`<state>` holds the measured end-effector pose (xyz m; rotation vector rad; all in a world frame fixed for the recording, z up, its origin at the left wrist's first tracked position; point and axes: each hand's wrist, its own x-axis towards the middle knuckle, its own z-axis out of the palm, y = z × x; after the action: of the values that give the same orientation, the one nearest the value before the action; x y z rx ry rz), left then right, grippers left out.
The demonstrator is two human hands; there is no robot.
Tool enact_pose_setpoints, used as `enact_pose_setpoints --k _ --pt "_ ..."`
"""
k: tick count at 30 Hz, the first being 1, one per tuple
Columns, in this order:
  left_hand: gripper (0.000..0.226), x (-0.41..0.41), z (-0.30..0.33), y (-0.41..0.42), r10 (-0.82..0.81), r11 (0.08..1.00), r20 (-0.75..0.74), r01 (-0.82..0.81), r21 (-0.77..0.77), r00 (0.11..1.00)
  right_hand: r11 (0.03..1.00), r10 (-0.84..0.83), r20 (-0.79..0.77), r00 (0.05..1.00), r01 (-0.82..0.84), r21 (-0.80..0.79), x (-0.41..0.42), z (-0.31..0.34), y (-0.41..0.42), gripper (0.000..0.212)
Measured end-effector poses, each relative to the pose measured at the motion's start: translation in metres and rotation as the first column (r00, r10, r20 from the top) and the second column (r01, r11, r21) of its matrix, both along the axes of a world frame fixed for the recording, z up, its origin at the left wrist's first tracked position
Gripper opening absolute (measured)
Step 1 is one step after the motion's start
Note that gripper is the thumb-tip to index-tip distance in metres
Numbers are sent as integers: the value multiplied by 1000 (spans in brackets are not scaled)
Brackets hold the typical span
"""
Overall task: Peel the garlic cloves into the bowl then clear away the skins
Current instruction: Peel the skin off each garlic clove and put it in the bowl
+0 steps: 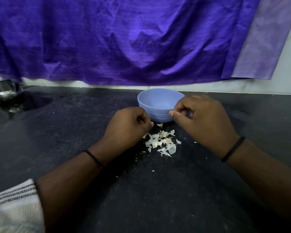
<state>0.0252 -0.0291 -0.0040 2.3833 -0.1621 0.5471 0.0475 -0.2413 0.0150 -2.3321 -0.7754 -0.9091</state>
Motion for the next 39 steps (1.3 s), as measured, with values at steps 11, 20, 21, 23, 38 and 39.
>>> enact_pose_setpoints --k 11,20,21,23,38,39 --pt "13 1 -3 -3 -57 974 -63 70 217 996 966 -60 -294 954 -19 -257 -6 -25 14 34" --pt "33 5 -5 -1 7 981 -85 10 193 996 932 -127 -273 954 21 -361 -7 -28 33 33" --pt "33 5 -5 -2 5 983 -83 11 186 997 928 -136 -267 954 28 -372 -7 -30 34 31" --pt "32 5 -5 -2 5 983 -79 10 185 997 930 -138 -280 950 27 -367 -6 -32 36 31" --pt "4 -3 -2 -4 -60 998 93 61 -15 994 981 96 -251 963 -50 187 -13 -12 13 8" --pt "4 -3 -2 -5 -82 994 111 89 -58 990 960 151 -328 933 -59 274 -14 -10 14 9"
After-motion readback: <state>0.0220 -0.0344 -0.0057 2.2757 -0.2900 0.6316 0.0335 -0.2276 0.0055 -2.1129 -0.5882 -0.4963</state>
